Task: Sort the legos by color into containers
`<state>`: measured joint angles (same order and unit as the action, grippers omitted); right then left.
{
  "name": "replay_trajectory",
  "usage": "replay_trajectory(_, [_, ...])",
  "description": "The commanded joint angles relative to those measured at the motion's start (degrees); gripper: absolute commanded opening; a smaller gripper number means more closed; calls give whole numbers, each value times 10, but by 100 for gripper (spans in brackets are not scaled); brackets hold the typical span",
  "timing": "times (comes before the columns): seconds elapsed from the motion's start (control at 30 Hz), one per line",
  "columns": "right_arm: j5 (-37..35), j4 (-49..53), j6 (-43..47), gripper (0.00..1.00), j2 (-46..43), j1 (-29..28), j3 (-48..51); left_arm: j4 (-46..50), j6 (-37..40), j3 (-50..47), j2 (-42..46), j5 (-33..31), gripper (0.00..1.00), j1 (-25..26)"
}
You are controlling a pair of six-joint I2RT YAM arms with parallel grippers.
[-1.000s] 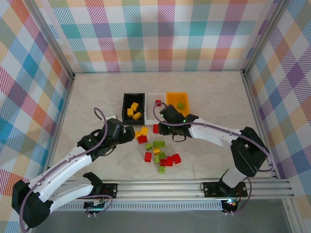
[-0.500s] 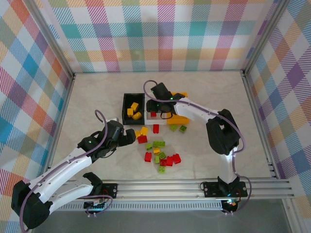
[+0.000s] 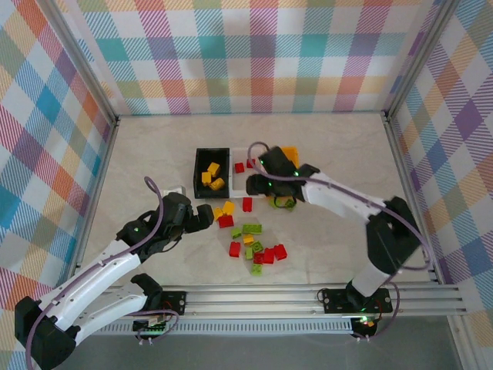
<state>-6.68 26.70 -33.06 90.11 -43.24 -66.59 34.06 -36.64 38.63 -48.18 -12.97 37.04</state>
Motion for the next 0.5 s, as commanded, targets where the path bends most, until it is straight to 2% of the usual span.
replay_trajectory(0.0, [11, 61, -29, 72, -64, -31, 98, 22, -8, -7, 6, -8, 100, 0])
replay_trajectory(0.23, [0, 145, -85, 70, -150, -109, 221, 16, -21, -29, 9, -9, 100, 0])
replay_trajectory(0.47, [-14, 116, -102, 67, -142, -117, 258, 8, -27, -32, 6, -9, 100, 0])
